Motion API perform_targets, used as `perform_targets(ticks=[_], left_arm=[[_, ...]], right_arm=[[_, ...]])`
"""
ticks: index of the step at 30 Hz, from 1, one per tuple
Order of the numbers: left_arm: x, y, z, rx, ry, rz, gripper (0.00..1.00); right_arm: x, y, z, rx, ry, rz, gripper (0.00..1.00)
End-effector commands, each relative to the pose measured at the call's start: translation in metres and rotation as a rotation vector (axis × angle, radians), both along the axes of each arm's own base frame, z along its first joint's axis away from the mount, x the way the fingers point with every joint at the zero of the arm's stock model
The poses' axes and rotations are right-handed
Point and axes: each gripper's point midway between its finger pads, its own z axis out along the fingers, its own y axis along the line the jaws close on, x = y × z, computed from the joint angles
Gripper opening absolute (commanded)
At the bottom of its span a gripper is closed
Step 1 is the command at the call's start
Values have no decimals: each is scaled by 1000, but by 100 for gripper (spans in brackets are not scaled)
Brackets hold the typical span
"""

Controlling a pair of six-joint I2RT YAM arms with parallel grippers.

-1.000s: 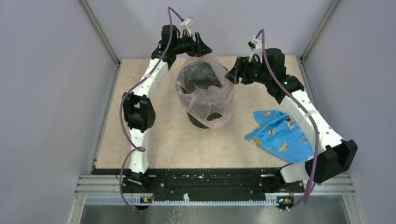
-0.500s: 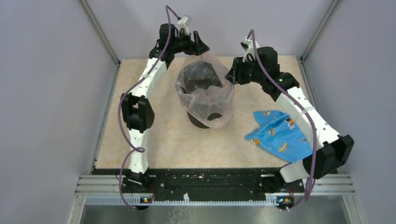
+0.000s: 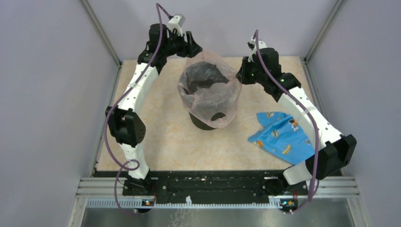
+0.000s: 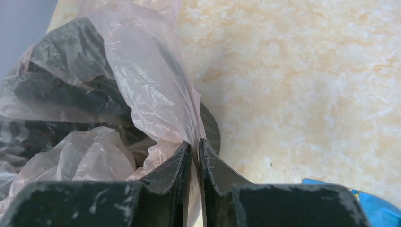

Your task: Put the trash bags into the trash bin

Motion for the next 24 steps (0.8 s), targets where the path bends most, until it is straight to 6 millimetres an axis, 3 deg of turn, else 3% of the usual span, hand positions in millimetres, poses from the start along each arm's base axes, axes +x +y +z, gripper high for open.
perform_targets(ticks=[1,17,21,24], left_arm=[[2,3,-3,24,-29,-7,68],[48,13,-46,115,-4,83,66],[47,10,-60,100,28,64,56],[47,13,-69,93,48,79,39]], right_arm=[[13,-5,18,17,-53,-89,11],[26,5,-9,10,-14,-83,11],[27,7,-12,15,-14,-77,11],[28,8,-17,16,-11,-77,11]])
